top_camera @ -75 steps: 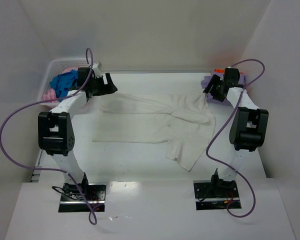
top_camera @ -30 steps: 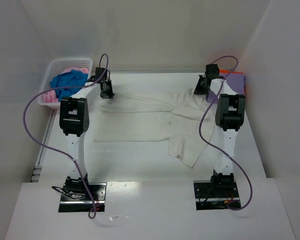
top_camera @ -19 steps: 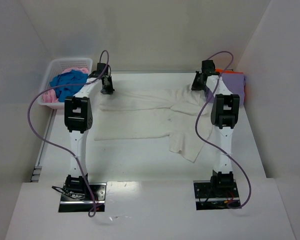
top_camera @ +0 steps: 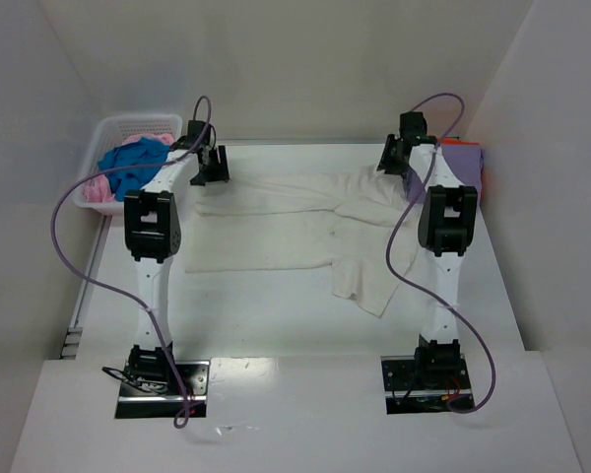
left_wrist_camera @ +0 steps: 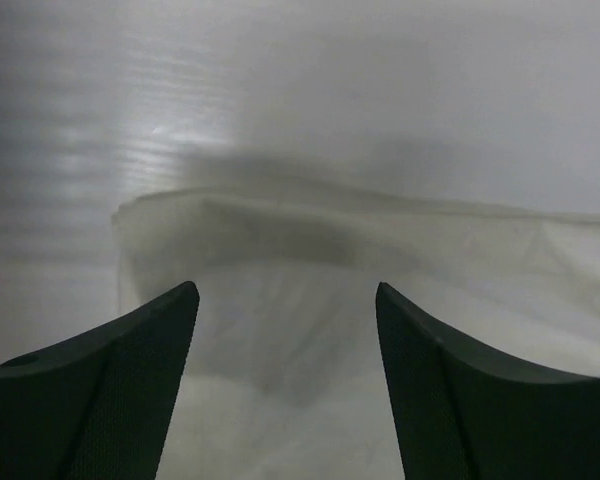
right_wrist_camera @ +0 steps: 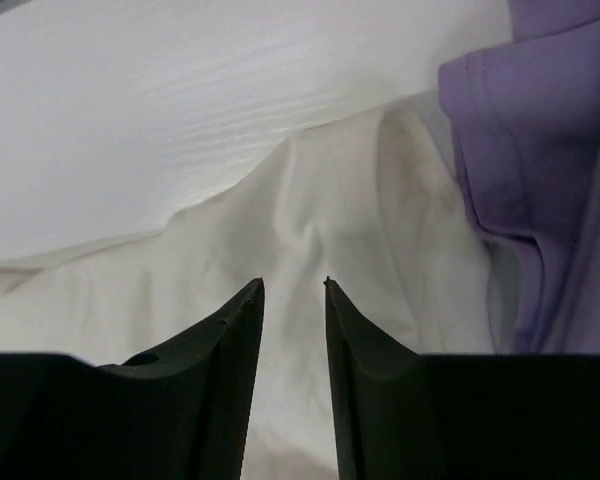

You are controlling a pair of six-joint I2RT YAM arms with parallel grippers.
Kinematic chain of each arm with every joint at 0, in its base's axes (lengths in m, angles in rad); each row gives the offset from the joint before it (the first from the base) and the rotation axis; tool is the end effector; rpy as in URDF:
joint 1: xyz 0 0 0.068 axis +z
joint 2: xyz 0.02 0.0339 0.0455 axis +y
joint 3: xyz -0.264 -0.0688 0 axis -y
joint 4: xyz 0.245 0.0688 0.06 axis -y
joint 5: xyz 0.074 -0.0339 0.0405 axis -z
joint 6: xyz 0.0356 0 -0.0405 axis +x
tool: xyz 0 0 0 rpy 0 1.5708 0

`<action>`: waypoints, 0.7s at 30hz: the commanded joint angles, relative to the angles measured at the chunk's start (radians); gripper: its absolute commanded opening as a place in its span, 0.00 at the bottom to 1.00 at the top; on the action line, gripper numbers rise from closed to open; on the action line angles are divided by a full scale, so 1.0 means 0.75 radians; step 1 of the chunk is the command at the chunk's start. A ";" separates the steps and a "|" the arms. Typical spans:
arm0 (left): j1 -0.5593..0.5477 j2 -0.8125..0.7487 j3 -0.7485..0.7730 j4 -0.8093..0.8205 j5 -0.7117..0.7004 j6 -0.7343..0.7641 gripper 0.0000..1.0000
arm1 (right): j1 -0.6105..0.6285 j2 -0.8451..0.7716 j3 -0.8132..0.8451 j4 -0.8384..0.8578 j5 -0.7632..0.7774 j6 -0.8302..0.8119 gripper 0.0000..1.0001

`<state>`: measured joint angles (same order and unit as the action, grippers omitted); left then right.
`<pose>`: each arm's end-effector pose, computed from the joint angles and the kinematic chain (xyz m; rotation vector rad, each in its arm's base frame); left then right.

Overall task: Fold and stack the t-shirts
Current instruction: Fold the flattened tshirt in 1/3 of the way

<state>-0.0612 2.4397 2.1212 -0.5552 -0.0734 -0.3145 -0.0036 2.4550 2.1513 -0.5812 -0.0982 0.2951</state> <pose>0.5425 -0.0306 0.1803 -0.3409 2.4189 -0.0777 0.5452 0.0015 0.1802 0.3241 2.4445 0.2477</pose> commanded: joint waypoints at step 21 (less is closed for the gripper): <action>-0.002 -1.373 -1.277 0.233 0.225 -0.176 0.99 | 0.011 -1.731 -1.663 0.157 0.135 0.533 1.00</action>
<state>-0.0616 1.4815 1.2278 -0.3992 0.0677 -0.4000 -0.0021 1.2606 1.0309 -0.4393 -0.0055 0.5419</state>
